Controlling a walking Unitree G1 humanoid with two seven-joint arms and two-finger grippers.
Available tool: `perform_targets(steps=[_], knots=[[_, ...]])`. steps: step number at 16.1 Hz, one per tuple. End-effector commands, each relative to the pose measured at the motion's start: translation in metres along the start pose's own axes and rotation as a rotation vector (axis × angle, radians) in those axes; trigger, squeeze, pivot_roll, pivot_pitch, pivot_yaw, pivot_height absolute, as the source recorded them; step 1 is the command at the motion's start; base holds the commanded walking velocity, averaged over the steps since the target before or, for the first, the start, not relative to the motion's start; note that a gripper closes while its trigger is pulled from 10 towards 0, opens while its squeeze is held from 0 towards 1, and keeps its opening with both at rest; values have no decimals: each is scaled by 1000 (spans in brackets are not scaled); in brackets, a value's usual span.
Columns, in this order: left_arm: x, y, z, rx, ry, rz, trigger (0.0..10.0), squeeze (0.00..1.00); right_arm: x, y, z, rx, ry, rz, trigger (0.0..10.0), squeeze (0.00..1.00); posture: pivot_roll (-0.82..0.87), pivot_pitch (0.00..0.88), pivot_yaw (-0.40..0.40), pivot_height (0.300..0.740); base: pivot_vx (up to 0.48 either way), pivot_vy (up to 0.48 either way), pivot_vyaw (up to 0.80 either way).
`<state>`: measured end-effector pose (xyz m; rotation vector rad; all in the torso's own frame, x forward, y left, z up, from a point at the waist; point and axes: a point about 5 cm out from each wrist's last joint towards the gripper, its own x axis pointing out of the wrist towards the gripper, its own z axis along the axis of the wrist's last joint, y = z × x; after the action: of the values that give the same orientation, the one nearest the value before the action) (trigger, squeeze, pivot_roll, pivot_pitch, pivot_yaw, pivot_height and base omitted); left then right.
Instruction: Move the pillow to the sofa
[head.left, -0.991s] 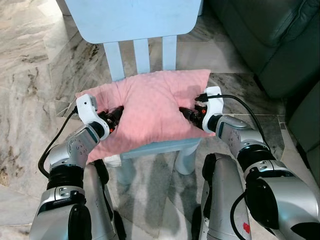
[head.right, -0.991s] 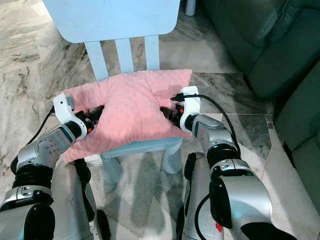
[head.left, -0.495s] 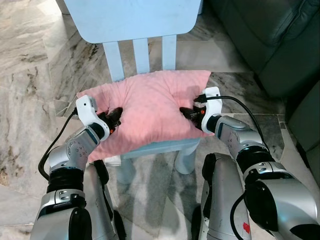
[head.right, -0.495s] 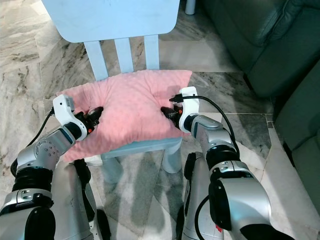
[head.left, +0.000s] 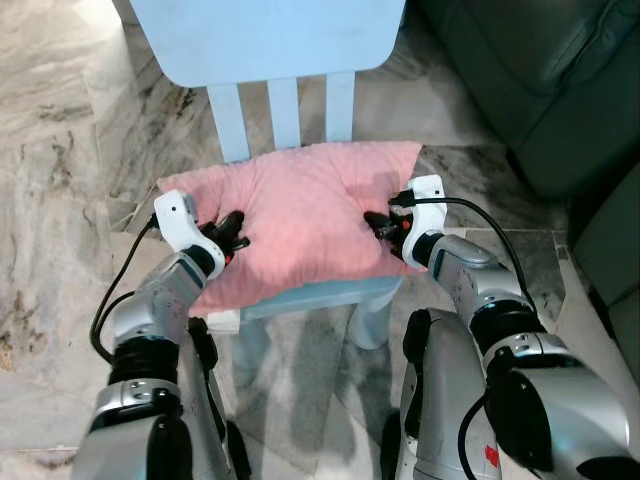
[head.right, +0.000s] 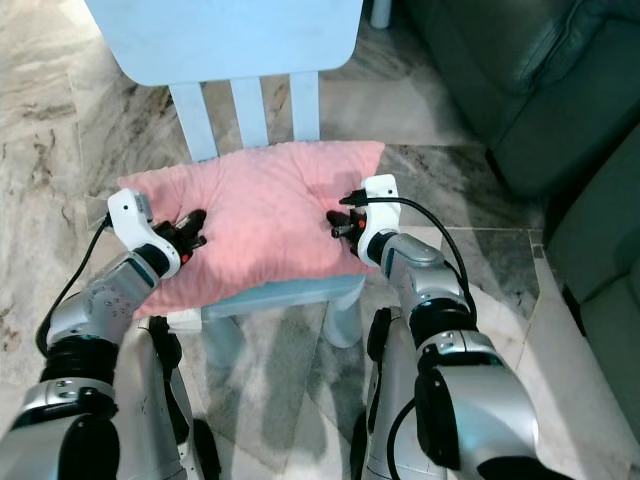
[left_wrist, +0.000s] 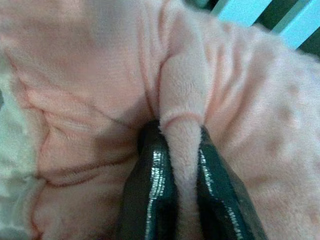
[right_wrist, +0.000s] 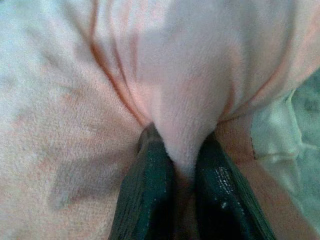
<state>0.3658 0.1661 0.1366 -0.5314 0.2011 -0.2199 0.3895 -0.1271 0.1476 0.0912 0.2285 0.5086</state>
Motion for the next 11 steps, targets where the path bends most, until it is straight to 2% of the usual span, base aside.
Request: perform_targets(steps=[1, 3, 4, 5, 6, 8, 10, 11], knots=[[0, -8, -13, 43, 10, -37, 0, 0, 0, 9, 0, 10, -40, 42, 0, 0, 15, 28, -13, 373, 0, 0, 0], [-1, -10, -10, 95, -66, -33, 0, 0, -4, 13, 2, -8, -97, 58, 0, 0, 8, 0, -6, 373, 0, 0, 0], [-6, -13, -5, 158, -136, -33, 0, 0, -12, 19, 3, -8, -172, 49, 0, 0, 2, 0, -1, 373, 0, 0, 0], [-6, -16, -3, 181, -176, -41, 0, 0, -17, 23, 3, -58, -207, 31, 0, 0, -7, 0, 2, 373, 0, 0, 0], [-9, -19, 0, 232, -219, -34, 0, 0, -23, 25, 2, -65, -248, -9, 0, 0, -13, 0, 4, 373, 0, 0, 0], [-14, -24, -1, 220, -253, -48, 0, 0, -32, 29, 0, -72, -276, -42, 0, 0, -31, 0, 10, 373, 0, 0, 0], [-25, -36, -6, 237, -292, -90, 0, 0, -49, 35, -6, -127, -288, -79, 0, 0, -40, 0, 14, 373, 0, 0, 0], [-34, -42, -8, 258, -313, -104, 0, 0, -60, 34, -9, -121, -297, -119, 0, 0, -45, 0, 13, 373, 0, 0, 0]])
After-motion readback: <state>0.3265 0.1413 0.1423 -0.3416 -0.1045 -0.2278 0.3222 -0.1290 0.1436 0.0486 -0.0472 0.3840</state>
